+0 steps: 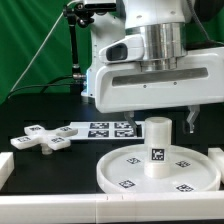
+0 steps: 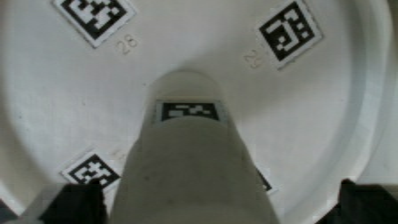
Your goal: Assemble round table
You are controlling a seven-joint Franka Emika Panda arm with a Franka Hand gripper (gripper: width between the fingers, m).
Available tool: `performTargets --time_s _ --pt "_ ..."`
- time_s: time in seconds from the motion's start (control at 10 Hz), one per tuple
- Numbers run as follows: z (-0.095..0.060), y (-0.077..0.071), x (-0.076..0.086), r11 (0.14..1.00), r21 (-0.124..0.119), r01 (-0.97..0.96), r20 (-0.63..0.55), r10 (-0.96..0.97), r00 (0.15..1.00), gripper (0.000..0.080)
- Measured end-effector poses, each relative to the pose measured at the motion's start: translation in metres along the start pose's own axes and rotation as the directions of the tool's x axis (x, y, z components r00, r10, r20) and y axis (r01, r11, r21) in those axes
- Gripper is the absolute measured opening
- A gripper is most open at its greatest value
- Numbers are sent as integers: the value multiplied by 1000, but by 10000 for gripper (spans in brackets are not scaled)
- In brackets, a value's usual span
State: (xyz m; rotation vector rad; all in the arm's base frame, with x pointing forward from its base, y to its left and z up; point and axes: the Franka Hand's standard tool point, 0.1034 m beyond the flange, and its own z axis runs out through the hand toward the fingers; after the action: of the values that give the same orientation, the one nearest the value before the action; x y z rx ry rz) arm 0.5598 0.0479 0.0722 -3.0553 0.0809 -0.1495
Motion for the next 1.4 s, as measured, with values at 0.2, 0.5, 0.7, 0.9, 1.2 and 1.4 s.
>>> performTargets --time_s 0.2,0.5,0.7,0.9,1.2,1.4 --pt "0 2 0 988 -1 152 1 -152 988 648" --pt "0 3 0 935 -4 354 2 -354 935 648" --pt "-2 3 4 811 -28 585 14 -585 811 648" --pt "-2 2 4 670 -29 741 42 -740 671 648" --pt "0 4 3 510 -24 860 60 -858 510 648" --pt "1 3 3 366 -21 930 80 -927 366 648"
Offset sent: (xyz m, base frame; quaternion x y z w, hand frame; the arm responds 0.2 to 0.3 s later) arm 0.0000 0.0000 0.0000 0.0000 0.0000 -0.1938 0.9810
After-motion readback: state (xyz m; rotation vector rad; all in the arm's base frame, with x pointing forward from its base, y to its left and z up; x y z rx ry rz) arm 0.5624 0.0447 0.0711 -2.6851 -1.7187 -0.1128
